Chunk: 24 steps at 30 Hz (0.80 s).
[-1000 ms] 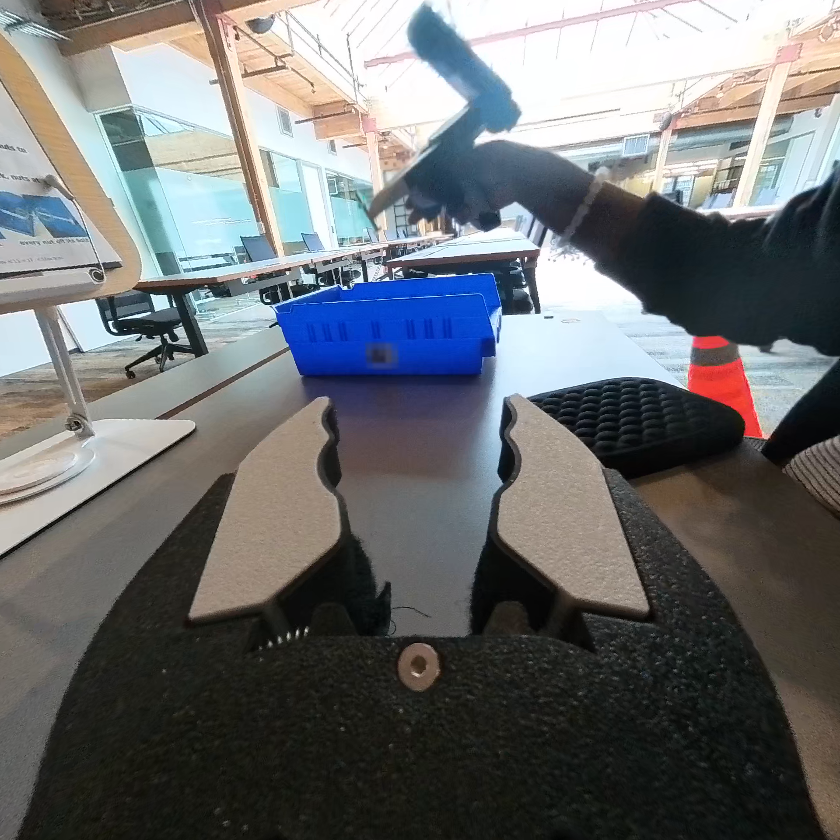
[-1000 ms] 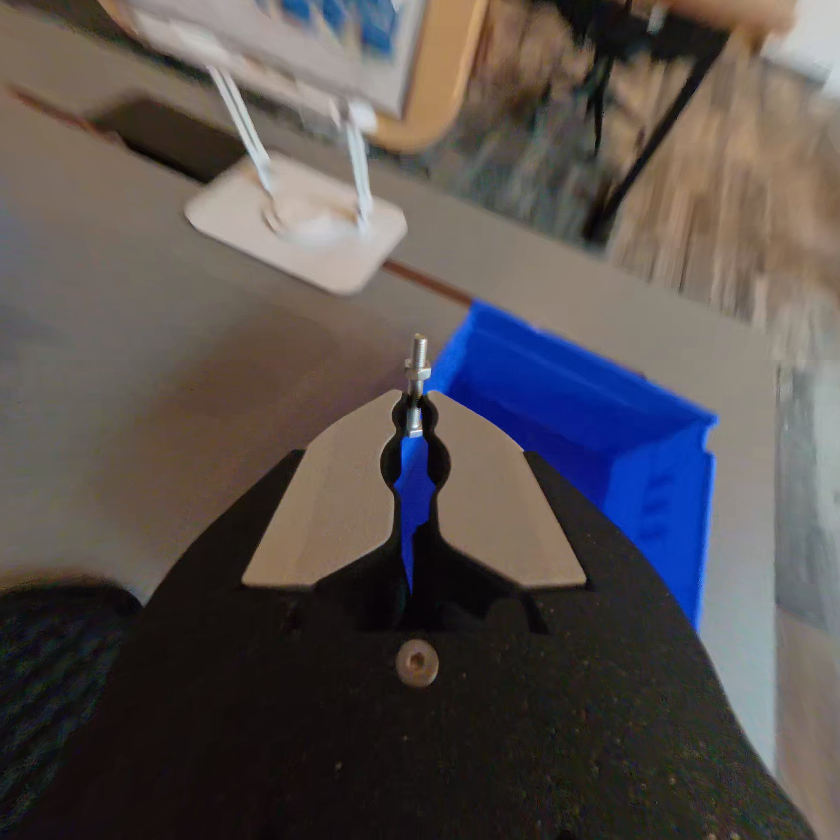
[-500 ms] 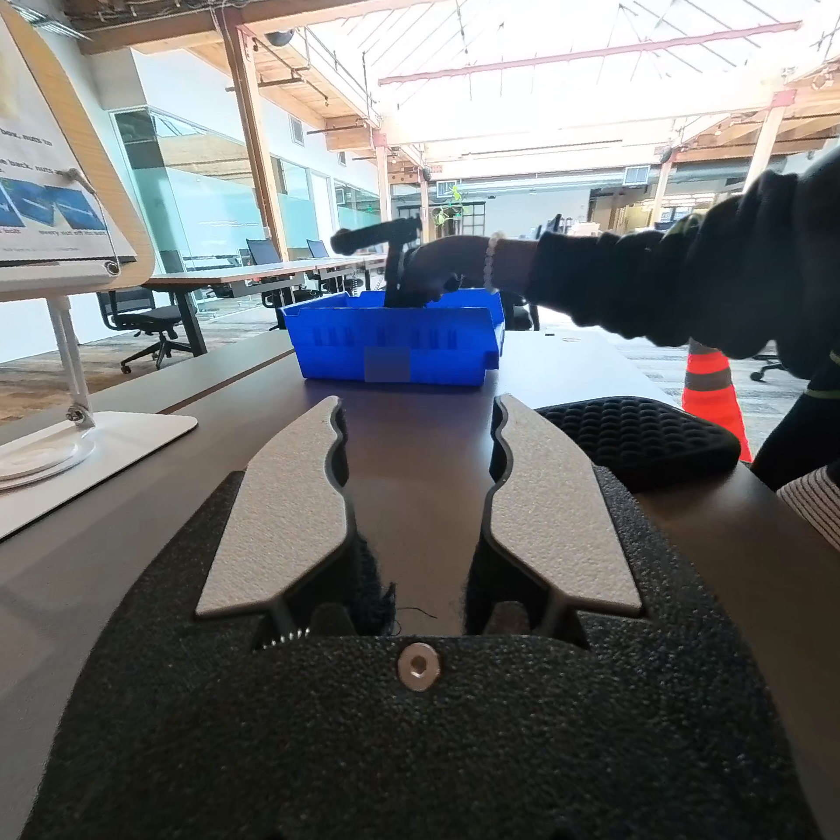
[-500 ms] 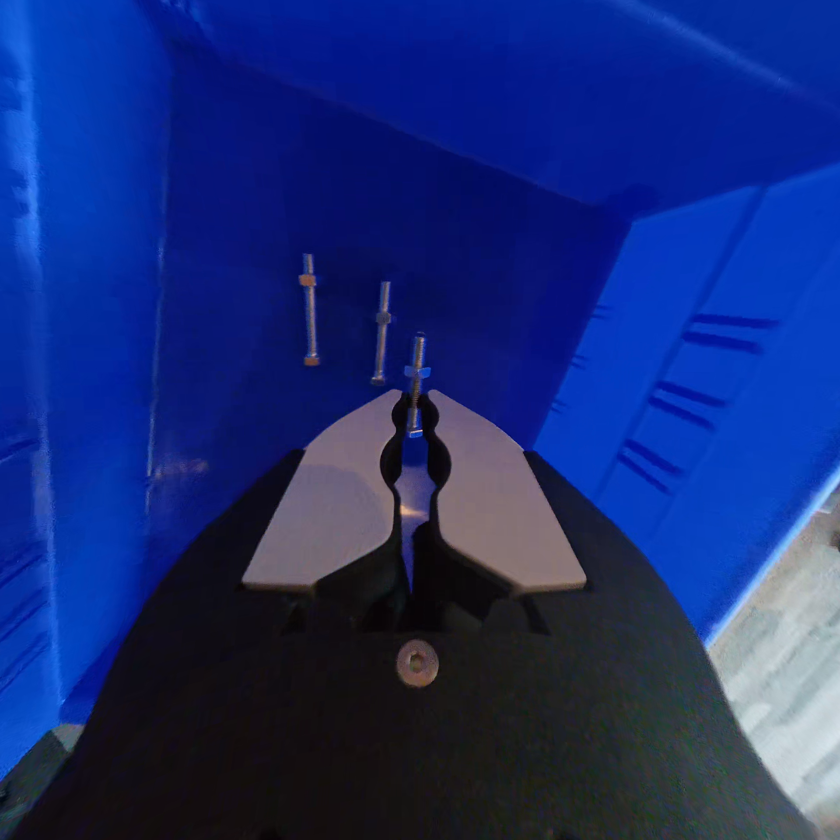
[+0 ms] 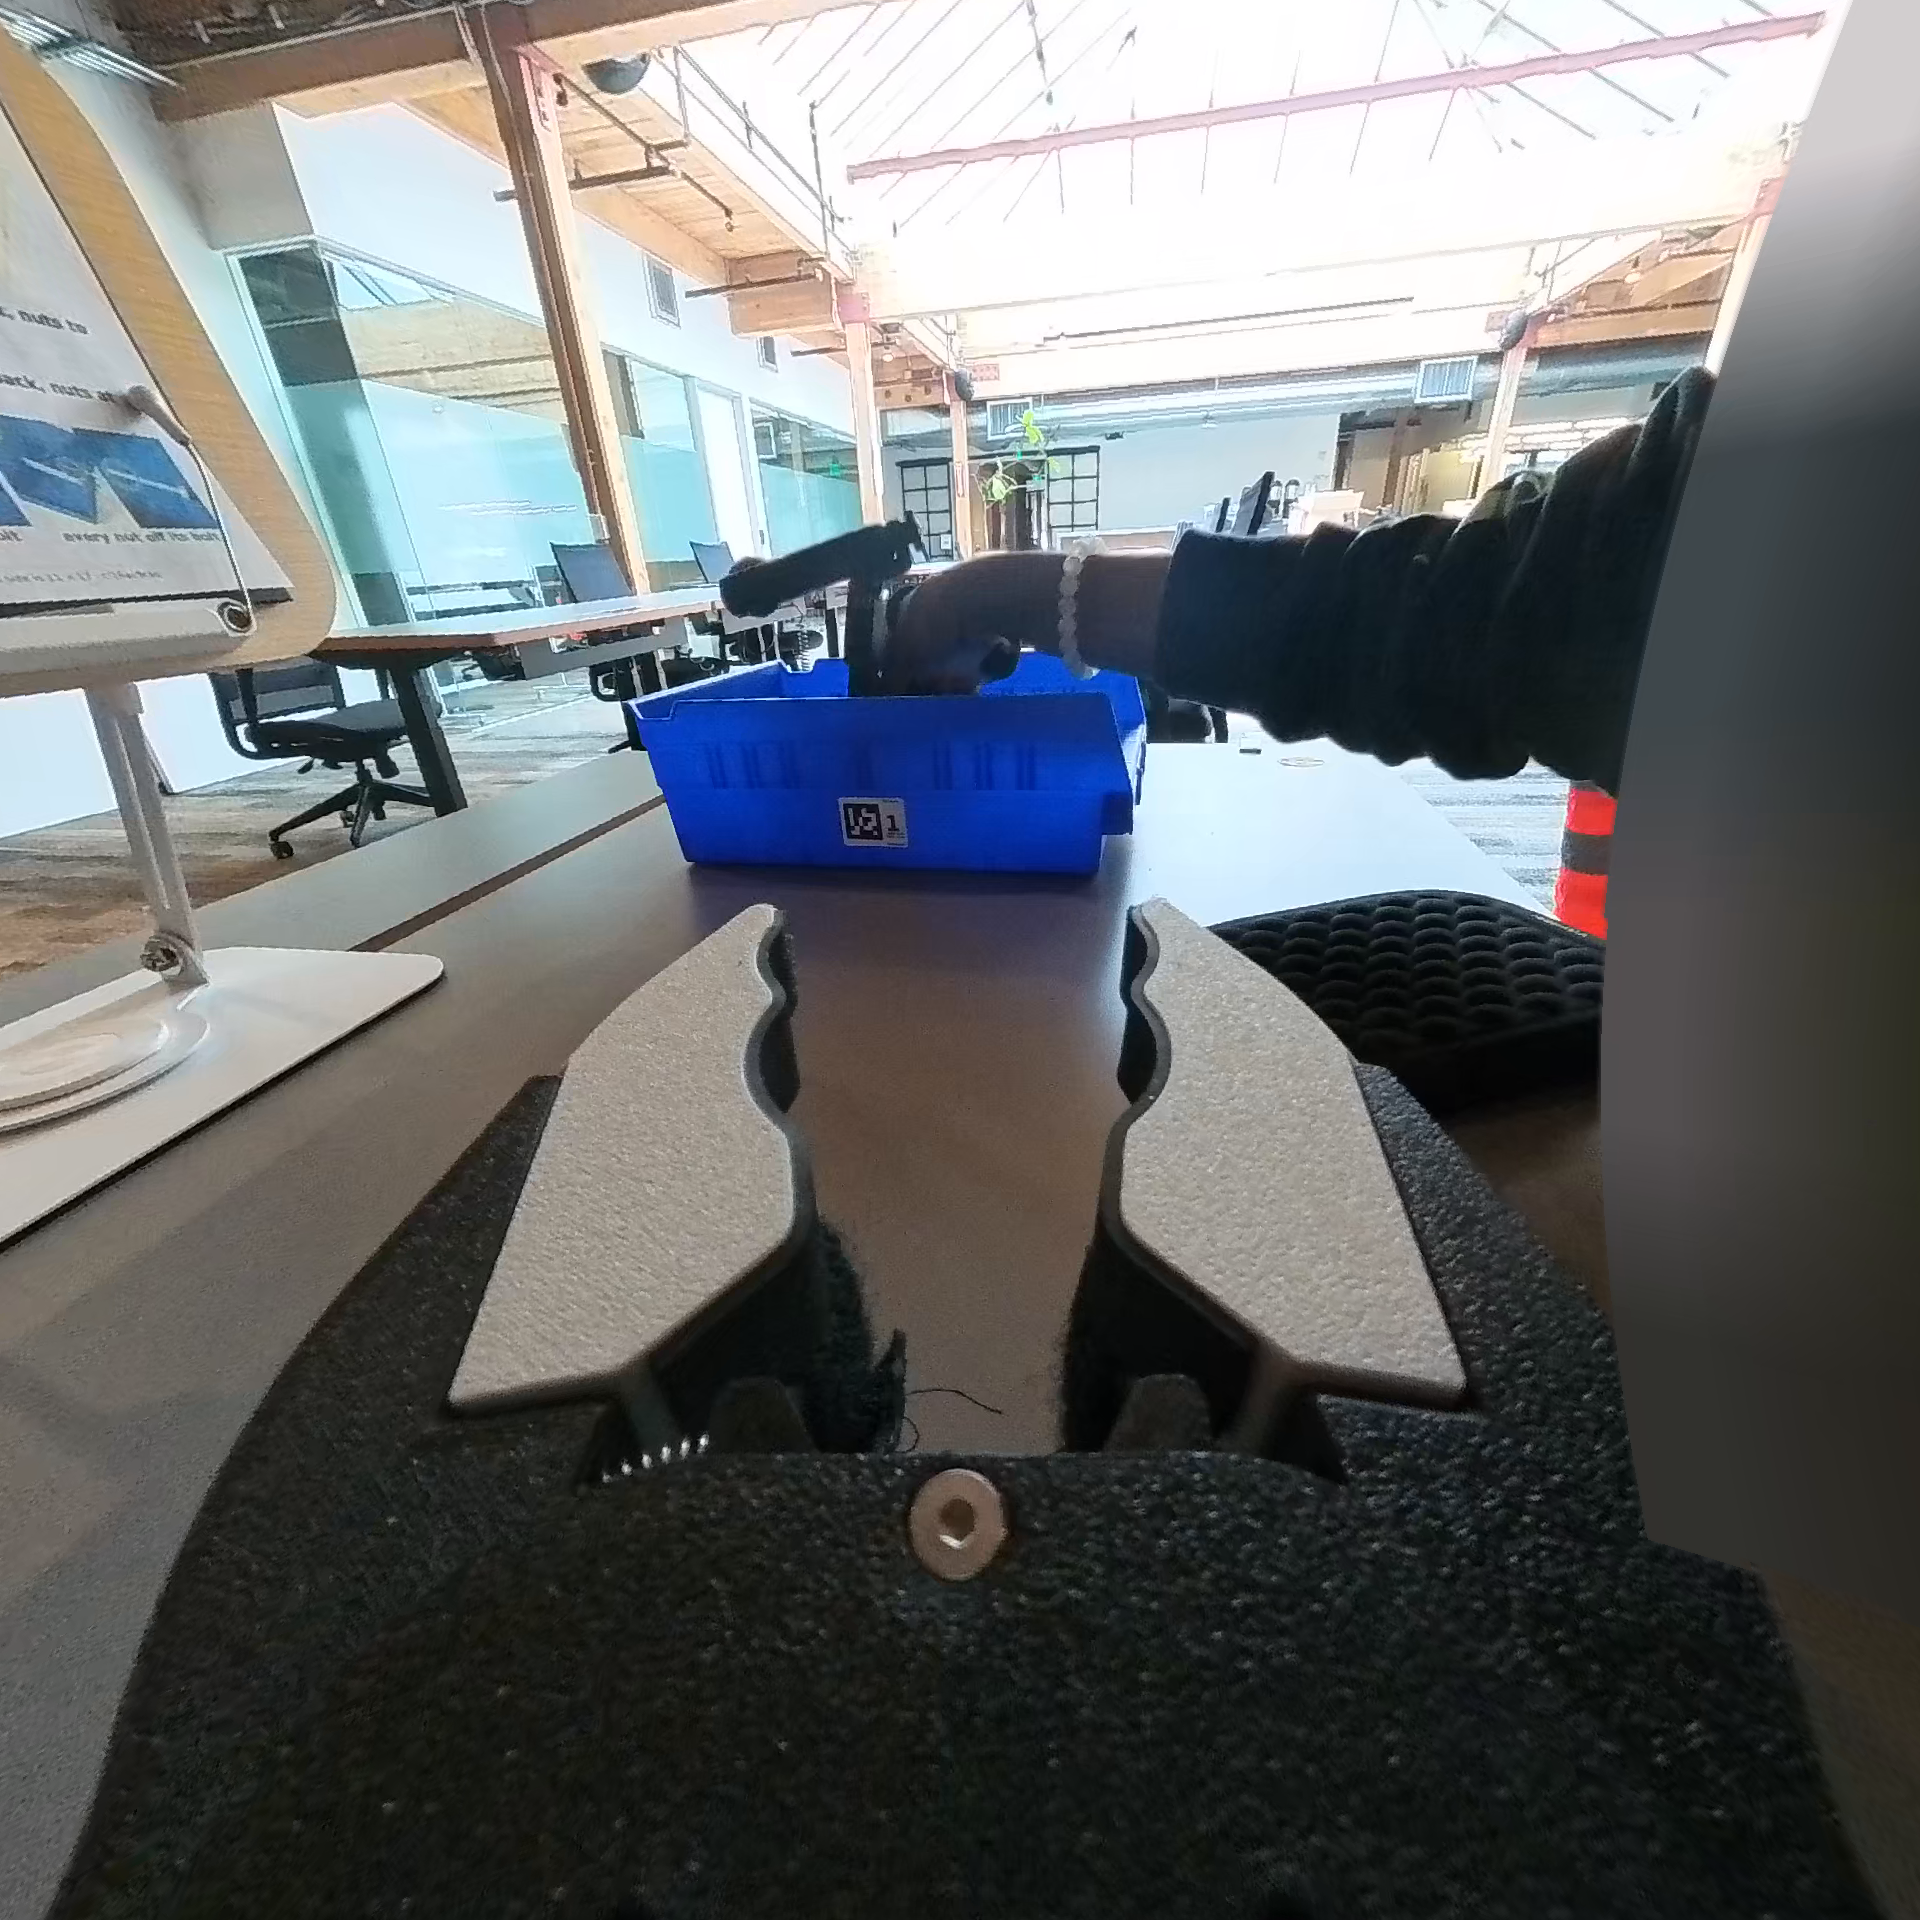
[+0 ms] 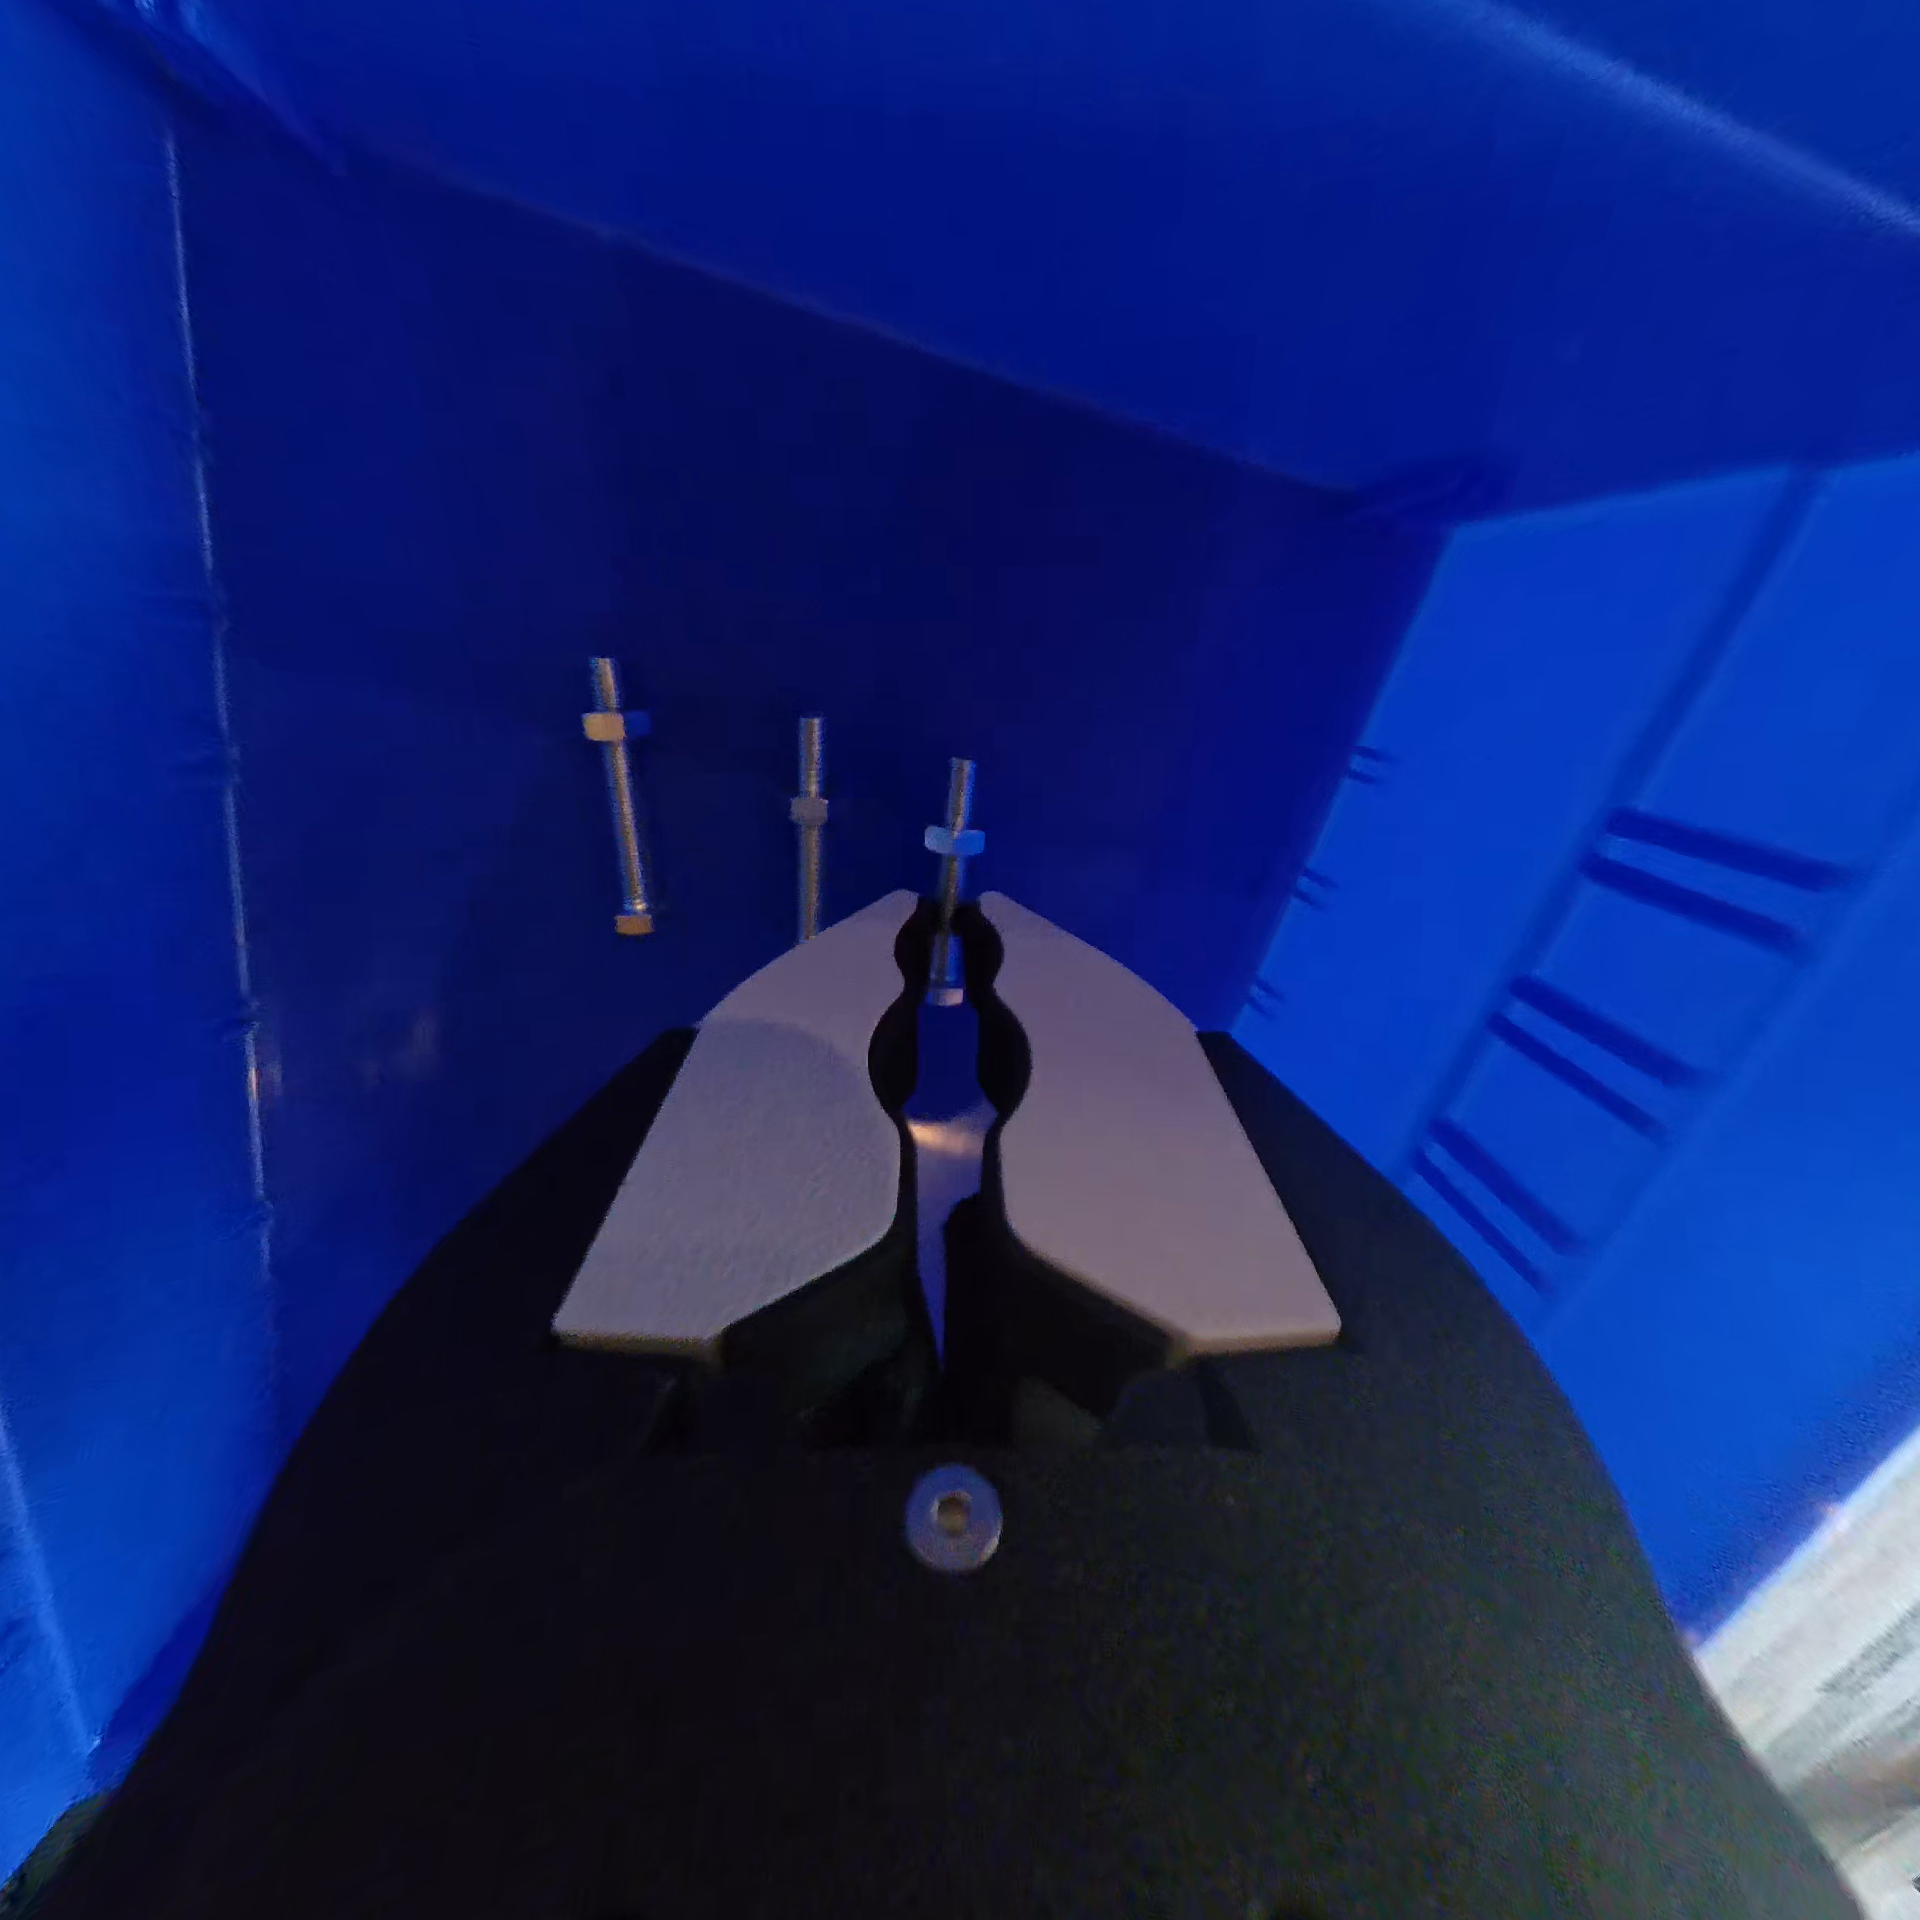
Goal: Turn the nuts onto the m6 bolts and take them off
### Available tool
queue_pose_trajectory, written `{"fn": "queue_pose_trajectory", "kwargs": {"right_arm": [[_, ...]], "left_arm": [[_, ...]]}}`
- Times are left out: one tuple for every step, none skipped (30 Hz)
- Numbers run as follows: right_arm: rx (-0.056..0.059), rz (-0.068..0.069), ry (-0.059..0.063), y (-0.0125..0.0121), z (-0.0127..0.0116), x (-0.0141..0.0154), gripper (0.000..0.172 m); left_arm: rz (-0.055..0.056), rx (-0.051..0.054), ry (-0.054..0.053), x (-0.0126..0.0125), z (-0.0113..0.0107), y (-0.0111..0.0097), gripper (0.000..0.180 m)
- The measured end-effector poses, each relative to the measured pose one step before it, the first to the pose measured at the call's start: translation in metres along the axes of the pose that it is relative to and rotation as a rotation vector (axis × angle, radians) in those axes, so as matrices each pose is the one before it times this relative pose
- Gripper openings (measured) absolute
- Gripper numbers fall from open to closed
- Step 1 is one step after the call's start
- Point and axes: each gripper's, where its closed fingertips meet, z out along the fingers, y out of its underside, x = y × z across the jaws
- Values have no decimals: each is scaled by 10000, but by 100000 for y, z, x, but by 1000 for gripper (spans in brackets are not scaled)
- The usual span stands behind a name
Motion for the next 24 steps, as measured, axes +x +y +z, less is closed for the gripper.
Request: {"fn": "queue_pose_trajectory", "kwargs": {"right_arm": [[7,36,-70,-10,149,-83,5],[24,22,-56,-36,120,-87,5],[13,19,18,-8,90,27,5],[25,34,14,-22,18,29,5],[46,37,46,-54,-36,79,7],[39,20,23,-22,-67,47,9],[50,19,30,-11,-115,51,11],[83,28,51,-28,-187,90,14],[128,35,72,-62,-274,113,16],[195,25,62,-128,-360,75,17],[278,36,20,-204,-462,-11,19],[345,51,-8,-276,-558,-90,21],[393,52,-20,-313,-667,-151,25],[463,68,-32,-373,-764,-245,30],[550,79,-92,-470,-881,-427,36],[653,84,-188,-565,-986,-666,40],[784,57,-273,-720,-1086,-915,44],[890,46,-341,-809,-1149,-1185,47],[968,12,-363,-882,-1169,-1396,47],[994,-66,-401,-940,-1133,-1600,49],[951,-135,-431,-897,-1061,-1797,52],[854,-159,-423,-771,-1006,-1892,56],[805,-136,-337,-771,-914,-1833,59],[773,-93,-333,-737,-834,-1827,64]], "left_arm": [[11,-4,4,13,10,6,60],[16,-6,5,17,2,7,60],[16,-8,6,18,2,0,60],[14,-7,8,15,8,10,60],[9,-4,6,16,10,6,60],[5,-3,3,0,-2,4,60],[1,-1,1,0,-1,1,60],[0,2,-3,-4,1,-2,60],[3,0,-2,-5,0,0,60],[10,-4,0,6,-2,-6,60],[14,-7,4,17,15,10,60],[18,-10,7,26,5,13,60],[20,-11,7,31,11,14,60],[21,-11,5,14,12,16,60],[21,-11,3,25,12,14,60],[22,-11,2,23,13,4,60],[23,-9,1,21,13,12,60],[24,-9,2,29,5,10,60],[24,-13,2,23,24,18,60],[24,-16,2,29,15,20,60],[27,-14,0,24,16,17,60],[28,-10,-3,27,12,10,60],[28,-8,-5,16,7,7,60],[30,-9,-4,31,19,9,60]]}}
